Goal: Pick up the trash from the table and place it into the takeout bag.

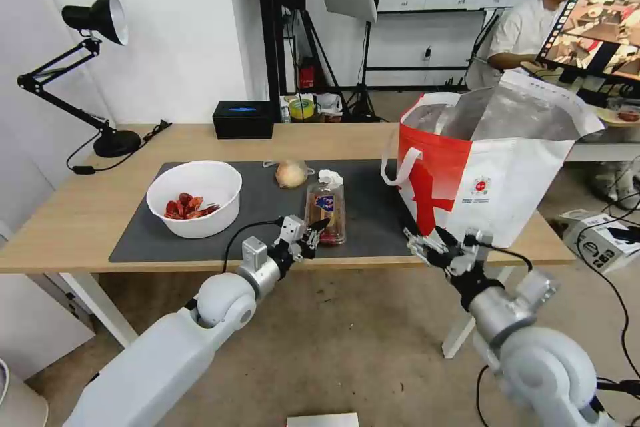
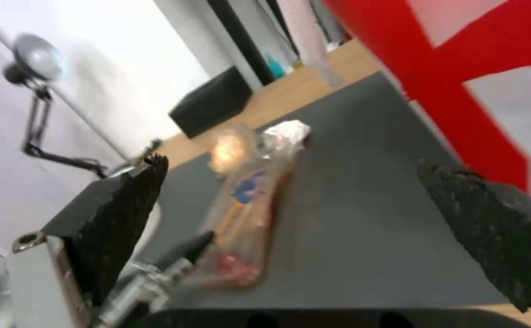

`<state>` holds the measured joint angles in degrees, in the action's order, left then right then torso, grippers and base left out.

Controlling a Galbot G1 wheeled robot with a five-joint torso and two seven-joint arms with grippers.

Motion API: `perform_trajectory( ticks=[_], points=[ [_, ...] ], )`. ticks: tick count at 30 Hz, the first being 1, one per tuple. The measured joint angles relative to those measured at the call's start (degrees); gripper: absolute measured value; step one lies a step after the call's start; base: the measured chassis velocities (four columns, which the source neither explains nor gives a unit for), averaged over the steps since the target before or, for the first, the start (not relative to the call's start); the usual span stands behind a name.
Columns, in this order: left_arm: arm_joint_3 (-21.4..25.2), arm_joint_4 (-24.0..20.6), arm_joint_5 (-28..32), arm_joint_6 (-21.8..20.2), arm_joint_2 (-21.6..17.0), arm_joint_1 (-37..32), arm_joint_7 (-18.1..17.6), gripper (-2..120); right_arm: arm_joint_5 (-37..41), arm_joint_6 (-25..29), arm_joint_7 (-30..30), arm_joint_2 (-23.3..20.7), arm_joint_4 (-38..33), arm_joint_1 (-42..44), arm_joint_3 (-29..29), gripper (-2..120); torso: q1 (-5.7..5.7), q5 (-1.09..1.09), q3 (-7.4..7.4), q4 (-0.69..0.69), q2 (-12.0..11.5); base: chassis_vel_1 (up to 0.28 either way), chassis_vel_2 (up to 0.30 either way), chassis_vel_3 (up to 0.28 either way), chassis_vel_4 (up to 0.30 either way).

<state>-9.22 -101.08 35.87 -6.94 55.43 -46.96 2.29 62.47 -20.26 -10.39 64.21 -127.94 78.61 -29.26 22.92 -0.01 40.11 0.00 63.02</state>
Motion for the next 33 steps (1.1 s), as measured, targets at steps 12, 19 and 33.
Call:
perform_trajectory(
  ticks=[12,19,33],
  points=[
    [-0.1,0.0,0.3,0.7,-0.8,0.2,0.1,0,11.7,-1.7,-6.0,0.3,6.1,-9.2,6.7,100,0.0,0.01,0.0,0.0,0.0,0.0,0.0,0.0,0.0],
    [0.4,-0.2,0.4,0.9,-0.9,-0.3,0.0,0,14.4,-4.2,-8.2,1.0,10.3,-16.2,10.4,100,0.0,0.0,0.0,0.0,0.0,0.0,0.0,0.0,0.0],
    [0.5,0.0,0.3,1.0,-0.6,-0.6,-0.3,0,22.7,-12.0,-18.0,2.7,19.9,-29.9,15.7,100,0.0,0.0,0.0,0.0,0.0,0.0,0.0,0.0,0.0]
  ],
)
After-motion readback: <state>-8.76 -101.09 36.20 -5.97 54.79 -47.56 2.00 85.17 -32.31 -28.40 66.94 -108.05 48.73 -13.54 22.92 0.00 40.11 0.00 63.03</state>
